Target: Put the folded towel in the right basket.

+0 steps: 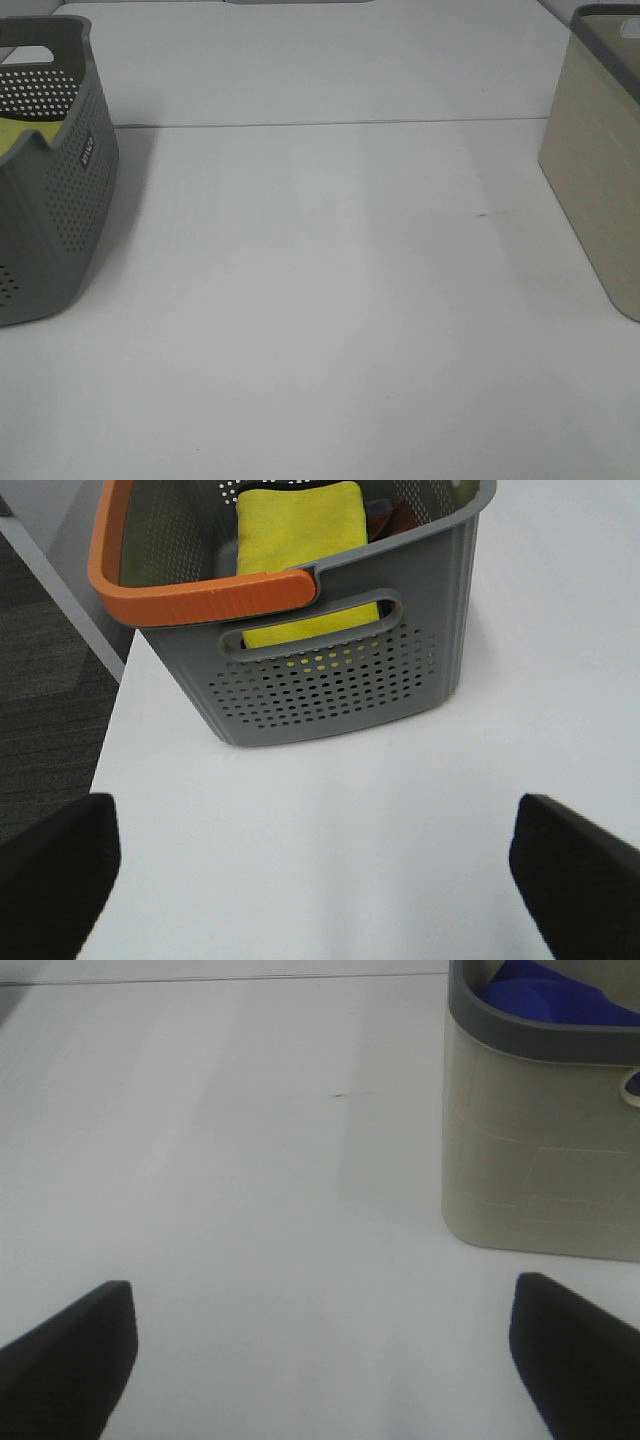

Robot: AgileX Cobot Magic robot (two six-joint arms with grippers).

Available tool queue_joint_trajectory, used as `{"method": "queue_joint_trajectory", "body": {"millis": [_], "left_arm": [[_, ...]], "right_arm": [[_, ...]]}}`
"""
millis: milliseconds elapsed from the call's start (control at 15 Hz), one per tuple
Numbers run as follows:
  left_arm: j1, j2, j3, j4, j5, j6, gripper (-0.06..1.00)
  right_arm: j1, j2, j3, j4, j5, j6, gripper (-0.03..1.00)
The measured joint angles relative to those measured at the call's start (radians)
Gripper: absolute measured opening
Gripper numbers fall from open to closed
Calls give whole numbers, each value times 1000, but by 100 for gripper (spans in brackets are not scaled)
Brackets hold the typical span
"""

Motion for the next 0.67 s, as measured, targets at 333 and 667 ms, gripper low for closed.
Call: {"method": "queue_joint_trajectory", "body": {"millis": [333, 667], "left_arm": [[0, 0, 0, 0, 0, 0, 99], [0, 0, 0, 0, 0, 0, 99]], "right_arm": [[0, 20, 0, 5, 9, 2, 97], [0, 20, -28, -2, 178, 2, 97]]}}
